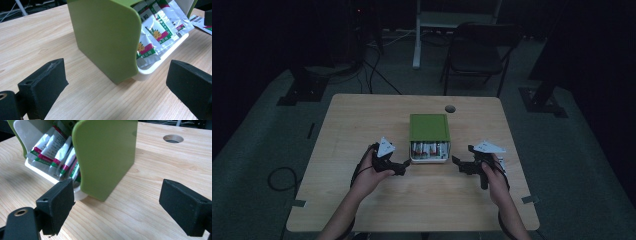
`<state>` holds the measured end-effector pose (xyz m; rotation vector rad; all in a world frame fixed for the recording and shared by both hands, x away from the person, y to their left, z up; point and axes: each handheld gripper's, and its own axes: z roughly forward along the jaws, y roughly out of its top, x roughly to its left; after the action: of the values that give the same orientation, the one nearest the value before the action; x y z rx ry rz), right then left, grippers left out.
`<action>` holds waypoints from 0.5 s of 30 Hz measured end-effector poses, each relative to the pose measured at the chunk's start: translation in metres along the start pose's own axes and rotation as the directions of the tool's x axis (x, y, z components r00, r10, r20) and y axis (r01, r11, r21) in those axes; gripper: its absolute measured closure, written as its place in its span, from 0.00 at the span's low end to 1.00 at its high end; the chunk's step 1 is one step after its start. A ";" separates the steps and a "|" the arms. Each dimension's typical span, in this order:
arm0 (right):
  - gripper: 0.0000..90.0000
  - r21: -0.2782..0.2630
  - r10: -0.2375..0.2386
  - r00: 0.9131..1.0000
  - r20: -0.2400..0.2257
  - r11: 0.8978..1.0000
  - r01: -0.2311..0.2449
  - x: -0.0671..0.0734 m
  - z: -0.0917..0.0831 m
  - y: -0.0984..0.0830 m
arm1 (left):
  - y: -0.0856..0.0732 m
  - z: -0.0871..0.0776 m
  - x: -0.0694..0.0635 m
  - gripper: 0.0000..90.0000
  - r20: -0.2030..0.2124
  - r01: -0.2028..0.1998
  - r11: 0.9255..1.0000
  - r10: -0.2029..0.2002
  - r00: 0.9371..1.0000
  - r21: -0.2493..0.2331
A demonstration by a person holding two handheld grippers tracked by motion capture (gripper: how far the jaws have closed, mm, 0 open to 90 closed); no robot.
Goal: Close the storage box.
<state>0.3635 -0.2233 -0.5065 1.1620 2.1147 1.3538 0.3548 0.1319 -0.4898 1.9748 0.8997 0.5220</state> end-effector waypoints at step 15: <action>0.13 0.014 -0.001 1.000 0.017 1.000 0.001 -0.005 -0.009 -0.011 | -0.011 -0.013 0.012 0.04 -0.046 0.027 1.000 -0.027 0.999 0.001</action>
<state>0.3558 -0.2342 -0.5123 1.1742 2.1152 1.3262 0.3500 0.1519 -0.4922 1.9564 0.9545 0.5536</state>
